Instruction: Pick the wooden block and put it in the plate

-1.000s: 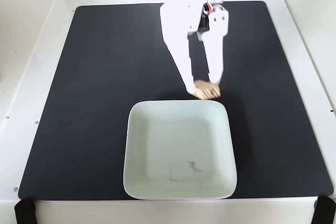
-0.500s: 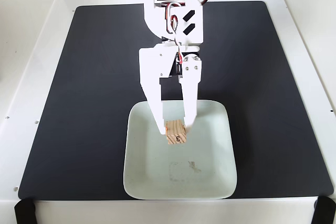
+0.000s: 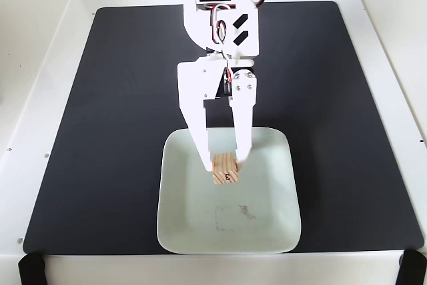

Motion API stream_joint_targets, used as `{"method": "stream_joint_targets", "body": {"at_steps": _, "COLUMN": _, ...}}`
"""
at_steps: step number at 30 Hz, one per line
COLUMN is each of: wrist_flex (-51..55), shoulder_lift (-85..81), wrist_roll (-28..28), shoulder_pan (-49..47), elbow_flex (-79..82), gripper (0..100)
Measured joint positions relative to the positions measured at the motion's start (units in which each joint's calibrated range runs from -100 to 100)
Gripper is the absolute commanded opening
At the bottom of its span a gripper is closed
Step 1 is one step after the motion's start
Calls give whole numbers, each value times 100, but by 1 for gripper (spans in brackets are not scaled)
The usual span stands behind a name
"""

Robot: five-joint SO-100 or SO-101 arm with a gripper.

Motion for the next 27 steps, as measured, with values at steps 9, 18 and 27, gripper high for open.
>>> {"method": "stream_joint_targets", "body": {"at_steps": 9, "wrist_flex": 0, "shoulder_lift": 0, "wrist_roll": -31, "shoulder_pan": 39, "elbow_flex": 0, "gripper": 48}}
{"method": "stream_joint_targets", "body": {"at_steps": 18, "wrist_flex": 0, "shoulder_lift": 0, "wrist_roll": -31, "shoulder_pan": 19, "elbow_flex": 0, "gripper": 18}}
{"method": "stream_joint_targets", "body": {"at_steps": 27, "wrist_flex": -9, "shoulder_lift": -970, "wrist_roll": -31, "shoulder_pan": 19, "elbow_flex": 1414, "gripper": 1}}
